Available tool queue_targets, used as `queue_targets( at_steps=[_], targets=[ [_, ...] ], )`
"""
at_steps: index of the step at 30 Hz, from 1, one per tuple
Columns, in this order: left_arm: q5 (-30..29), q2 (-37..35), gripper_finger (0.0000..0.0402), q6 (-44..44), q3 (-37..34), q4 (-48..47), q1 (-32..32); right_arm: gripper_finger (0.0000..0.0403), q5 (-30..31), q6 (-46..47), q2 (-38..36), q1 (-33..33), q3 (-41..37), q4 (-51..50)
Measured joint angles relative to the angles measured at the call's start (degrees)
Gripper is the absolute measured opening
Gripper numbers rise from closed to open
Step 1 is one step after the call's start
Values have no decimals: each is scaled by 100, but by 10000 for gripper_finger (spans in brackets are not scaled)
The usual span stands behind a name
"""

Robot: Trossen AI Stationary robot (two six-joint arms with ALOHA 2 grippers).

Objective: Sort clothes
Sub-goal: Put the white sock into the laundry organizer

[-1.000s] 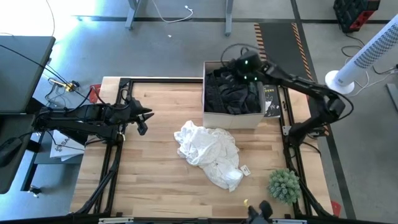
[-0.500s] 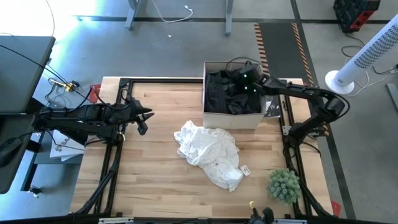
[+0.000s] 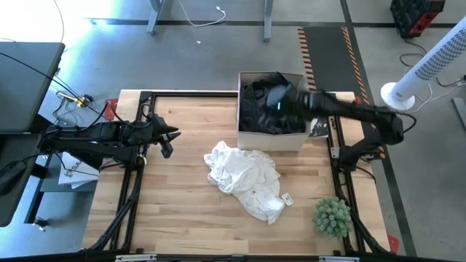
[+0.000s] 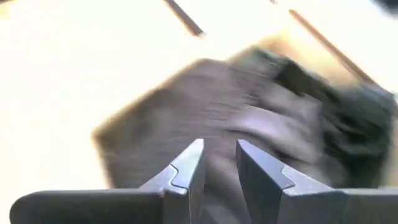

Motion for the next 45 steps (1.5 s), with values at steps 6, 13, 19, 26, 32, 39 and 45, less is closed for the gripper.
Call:
queue_targets(
  at_steps=[6, 13, 19, 26, 32, 39, 45],
  targets=[
    [0, 1, 93, 2, 0, 0, 0, 89, -39, 699, 2, 1458, -1057, 1434],
    [-4, -1, 93, 6, 0, 0, 0, 94, -979, 852, 189, 2380, -2613, 4244],
    [-2, -1, 93, 5, 2, 0, 0, 128, -1554, 1965, 232, 2675, -2359, 2908],
    [-4, -1, 93, 7, 2, 0, 0, 159, -2993, 3147, 225, 3100, -2052, 1703],
    [-4, 1, 93, 9, 2, 0, 0, 156, -2567, 3249, 332, 3475, -2399, 1893],
    [-7, -1, 93, 9, 2, -4, 0, 153, -2792, 2372, 1183, 3530, -2478, 2294],
    [-8, 0, 93, 11, 2, -23, 0, 56, -2599, 1724, 1629, 3554, -2109, 2111]
  ],
)
